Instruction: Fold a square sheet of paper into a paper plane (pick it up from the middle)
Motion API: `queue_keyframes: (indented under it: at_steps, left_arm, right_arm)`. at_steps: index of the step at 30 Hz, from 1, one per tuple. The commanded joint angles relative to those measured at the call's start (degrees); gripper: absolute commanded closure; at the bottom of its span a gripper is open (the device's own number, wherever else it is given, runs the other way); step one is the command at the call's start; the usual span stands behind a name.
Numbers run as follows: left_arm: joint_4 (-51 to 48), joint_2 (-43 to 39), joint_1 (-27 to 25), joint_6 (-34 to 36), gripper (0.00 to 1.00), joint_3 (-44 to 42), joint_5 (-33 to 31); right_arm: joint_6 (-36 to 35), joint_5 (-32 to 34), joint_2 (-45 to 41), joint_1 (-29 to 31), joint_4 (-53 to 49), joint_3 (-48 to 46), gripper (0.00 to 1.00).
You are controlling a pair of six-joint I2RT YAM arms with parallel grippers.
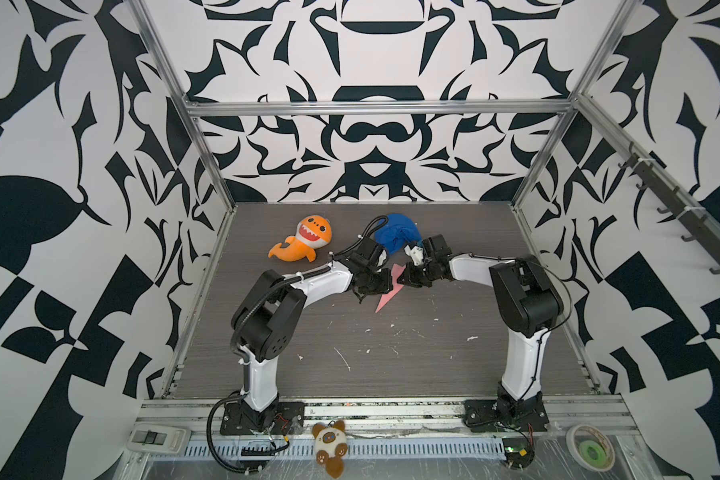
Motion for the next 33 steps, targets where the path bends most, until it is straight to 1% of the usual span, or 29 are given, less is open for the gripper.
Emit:
queue_keyframes:
  at_steps: [1,5,10,26,33]
  left_arm:
    - [-1.5,3.2,-0.1,-1.8,0.85,1.9,0.7]
    - [-3.1,4.8,-0.1,-2.7,0.87,1.7,1.1]
    - [-5.4,5.0,-0.1,-3.1,0.89,0.1,-0.1]
    - [-8.2,1.0,-0.1,-7.0,0.89,-7.6,-1.6]
    - [-9.5,-0.4,-0.1,-7.5,0.89,-9.7,-1.1]
  right_arm:
    - [-0.9,4.0,1.2,-0.1,-4.2,-0.1,0.91]
    - [-0.9,4.2,1.3,-0.1,-4.4,-0.1,0.91]
    - [-0.8,4.5,1.6,-0.1,-4.7,0.1,0.92]
    - [-1.1,6.6,2.3,-0.1,-6.4,0.3,0.92]
    - [-1.1,7.1,2.4,-0.1,-6.9,0.6,0.92]
